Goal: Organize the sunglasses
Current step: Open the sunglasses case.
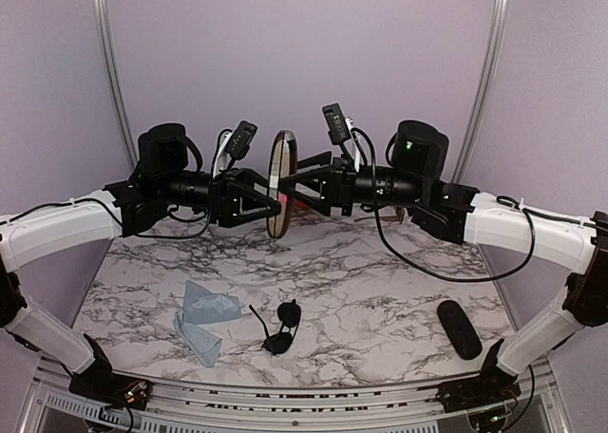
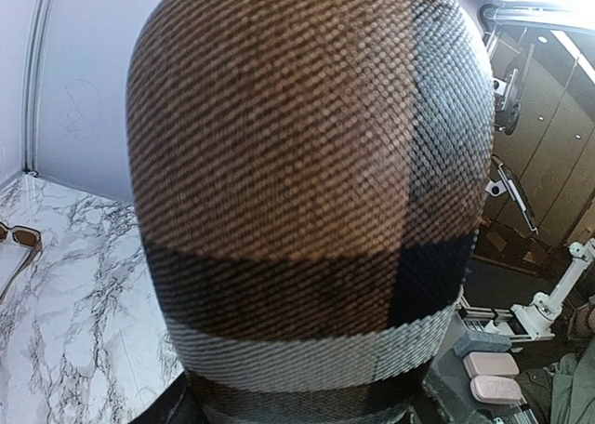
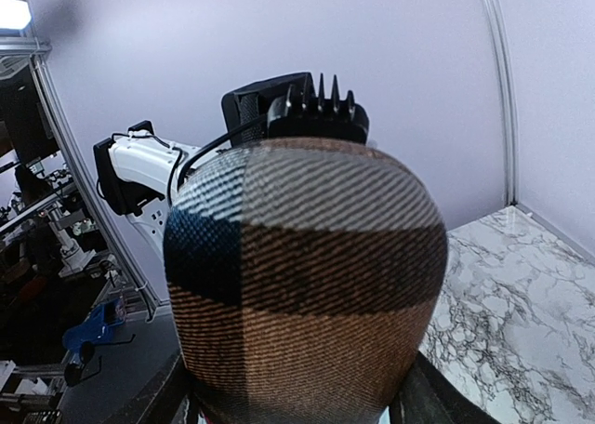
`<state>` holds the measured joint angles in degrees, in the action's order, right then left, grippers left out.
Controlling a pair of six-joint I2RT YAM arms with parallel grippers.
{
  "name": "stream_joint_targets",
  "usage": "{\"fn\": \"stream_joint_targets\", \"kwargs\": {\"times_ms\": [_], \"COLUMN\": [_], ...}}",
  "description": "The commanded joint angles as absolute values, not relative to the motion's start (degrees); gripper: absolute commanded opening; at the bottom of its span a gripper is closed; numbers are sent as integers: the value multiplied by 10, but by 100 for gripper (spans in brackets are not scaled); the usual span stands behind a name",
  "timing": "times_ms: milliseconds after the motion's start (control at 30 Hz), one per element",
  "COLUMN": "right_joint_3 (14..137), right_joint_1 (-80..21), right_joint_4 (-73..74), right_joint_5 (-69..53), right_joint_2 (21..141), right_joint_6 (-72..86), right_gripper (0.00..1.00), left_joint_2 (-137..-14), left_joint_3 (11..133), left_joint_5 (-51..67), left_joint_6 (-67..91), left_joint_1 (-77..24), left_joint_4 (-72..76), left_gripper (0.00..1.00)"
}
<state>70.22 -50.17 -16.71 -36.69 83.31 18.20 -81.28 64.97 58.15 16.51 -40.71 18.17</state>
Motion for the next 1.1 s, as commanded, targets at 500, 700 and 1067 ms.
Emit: {"fn": "stream_joint_targets", "kwargs": {"times_ms": [500, 700, 1067], "right_joint_3": [681, 674, 702], "right_joint_1": [-465, -453, -449], "right_joint_4": [-265, -321, -385], "right_joint_5": [-565, -614, -710], "right_joint_2": [859, 872, 906], "right_joint_6": [186, 221, 253], "right_gripper": [57, 57, 57], "left_joint_2": [-790, -787, -778], "left_joint_3": [664, 665, 664], "left_joint_5": [653, 671, 689], "left_joint_6": [182, 186, 188], "left_joint_1": [-417, -421, -430], "left_joint_4": [202, 203, 205], "left_gripper": [0, 0, 0]}}
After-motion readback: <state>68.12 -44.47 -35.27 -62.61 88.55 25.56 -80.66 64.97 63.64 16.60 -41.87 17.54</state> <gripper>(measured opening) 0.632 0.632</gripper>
